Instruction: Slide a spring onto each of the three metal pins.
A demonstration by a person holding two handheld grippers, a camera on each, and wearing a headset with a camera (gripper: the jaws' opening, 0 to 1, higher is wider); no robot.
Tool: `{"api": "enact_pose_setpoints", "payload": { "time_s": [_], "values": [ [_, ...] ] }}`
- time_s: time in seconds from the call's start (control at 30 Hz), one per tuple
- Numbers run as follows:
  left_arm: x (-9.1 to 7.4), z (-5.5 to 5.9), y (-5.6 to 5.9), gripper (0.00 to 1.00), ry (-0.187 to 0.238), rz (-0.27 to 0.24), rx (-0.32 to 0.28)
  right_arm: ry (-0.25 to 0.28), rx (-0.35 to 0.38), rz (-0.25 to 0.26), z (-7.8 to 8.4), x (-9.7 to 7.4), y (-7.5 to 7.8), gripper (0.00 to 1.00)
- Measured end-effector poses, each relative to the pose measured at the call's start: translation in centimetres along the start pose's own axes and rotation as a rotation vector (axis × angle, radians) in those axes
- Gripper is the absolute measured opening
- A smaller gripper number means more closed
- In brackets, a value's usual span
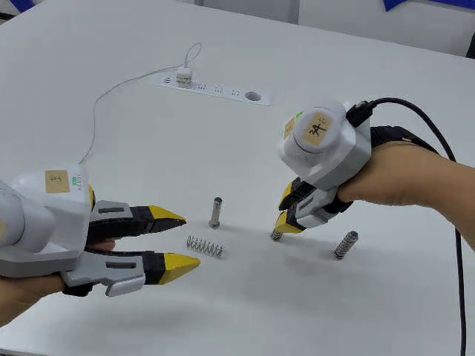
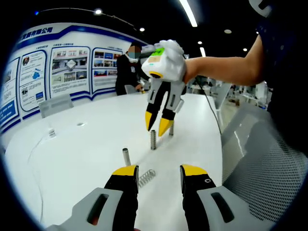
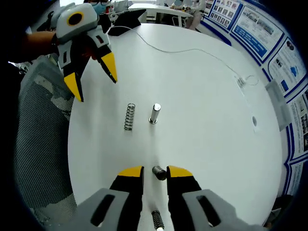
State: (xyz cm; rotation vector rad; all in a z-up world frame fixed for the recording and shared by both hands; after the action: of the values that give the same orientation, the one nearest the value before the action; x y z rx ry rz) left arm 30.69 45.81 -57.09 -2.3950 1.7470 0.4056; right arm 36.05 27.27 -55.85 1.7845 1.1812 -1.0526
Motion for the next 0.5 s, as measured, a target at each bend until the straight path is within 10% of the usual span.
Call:
{"api": "enact_pose_setpoints", "payload": {
  "time_s": [0.5],
  "values": [
    [-0.6, 0.6, -0.2, 0.36, -0.011, -0.004, 0.007, 0.067, -0.022, -0.072, -3.6, 3.9, -3.3, 0.16]
  ]
}}
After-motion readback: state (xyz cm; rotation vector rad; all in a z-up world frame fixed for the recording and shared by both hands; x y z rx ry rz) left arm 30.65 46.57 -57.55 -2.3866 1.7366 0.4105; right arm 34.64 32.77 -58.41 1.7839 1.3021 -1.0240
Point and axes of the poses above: the centre of the closed fingertips' face, and the gripper's own axes: x roughly forward along the fingers, y roughly to its right, z roughly out of its underside, the point moved 7 cm from there along -x, roughly backward along the fingers, and after that the axes turned 2 degrees about y, right-handed, at the moved point
